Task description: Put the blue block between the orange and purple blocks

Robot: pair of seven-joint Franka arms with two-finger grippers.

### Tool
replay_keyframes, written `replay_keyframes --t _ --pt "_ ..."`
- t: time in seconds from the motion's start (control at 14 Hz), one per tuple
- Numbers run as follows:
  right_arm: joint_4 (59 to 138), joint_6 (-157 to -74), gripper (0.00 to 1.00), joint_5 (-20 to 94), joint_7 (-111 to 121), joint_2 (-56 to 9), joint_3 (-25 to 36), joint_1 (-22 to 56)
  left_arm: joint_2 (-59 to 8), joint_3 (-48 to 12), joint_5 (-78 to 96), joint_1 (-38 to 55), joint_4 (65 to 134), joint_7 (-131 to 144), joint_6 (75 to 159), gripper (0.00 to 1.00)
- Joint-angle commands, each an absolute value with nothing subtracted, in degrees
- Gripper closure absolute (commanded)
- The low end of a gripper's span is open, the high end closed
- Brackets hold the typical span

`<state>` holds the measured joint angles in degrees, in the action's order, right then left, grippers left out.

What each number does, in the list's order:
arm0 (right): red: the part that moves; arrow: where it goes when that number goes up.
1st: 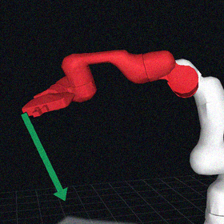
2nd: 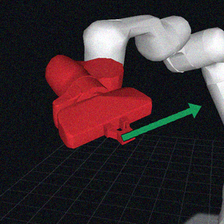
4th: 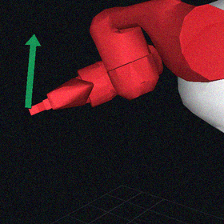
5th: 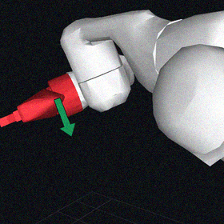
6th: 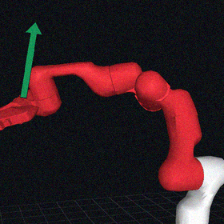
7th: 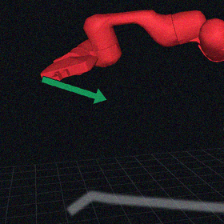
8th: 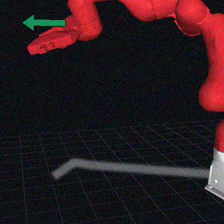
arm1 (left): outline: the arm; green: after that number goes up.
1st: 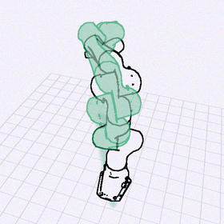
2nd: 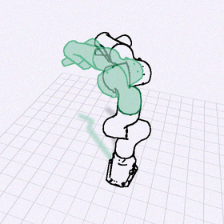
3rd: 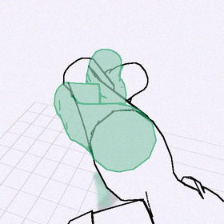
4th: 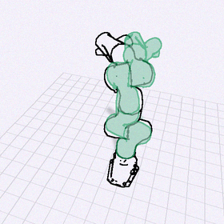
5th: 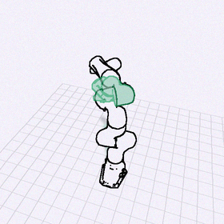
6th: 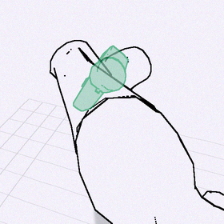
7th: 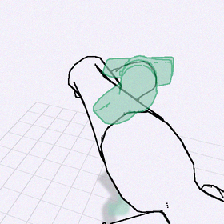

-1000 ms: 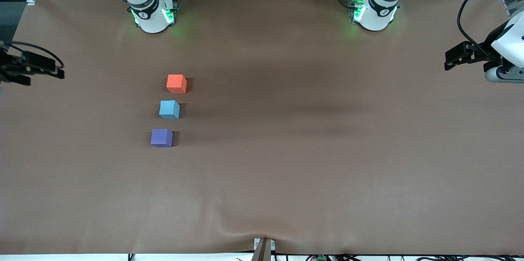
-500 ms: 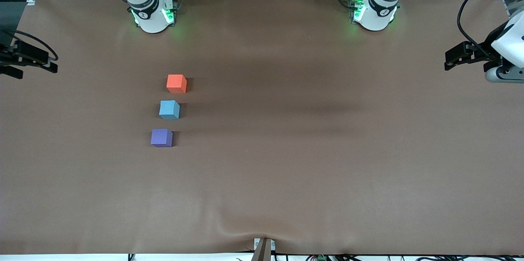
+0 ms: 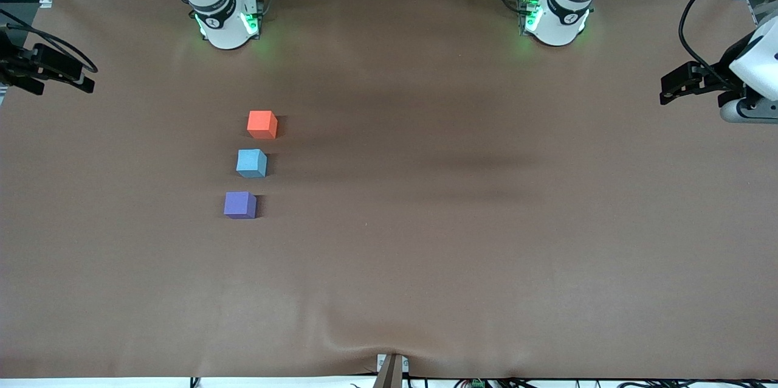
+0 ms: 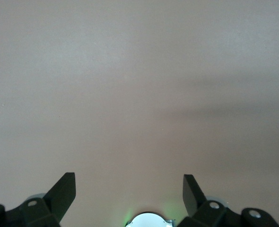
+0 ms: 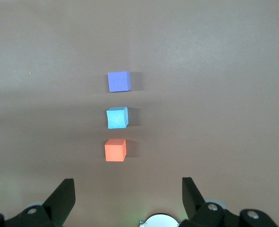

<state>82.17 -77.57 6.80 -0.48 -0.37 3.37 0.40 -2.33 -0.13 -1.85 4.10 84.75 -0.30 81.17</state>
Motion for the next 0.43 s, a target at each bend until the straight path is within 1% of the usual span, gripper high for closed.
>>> replay_keyframes --t 0.0,0.36 --pt "84.5 -78.7 0.0 4.4 -1.8 1.4 3.1 1.6 -1.6 -0.4 -2.2 4.0 85.0 0.2 81.4 0.0" --pt "84.8 -78.5 0.0 4.0 -1.8 1.8 3.1 1.6 -1.6 -0.5 -2.5 4.0 85.0 0.2 81.4 0.0"
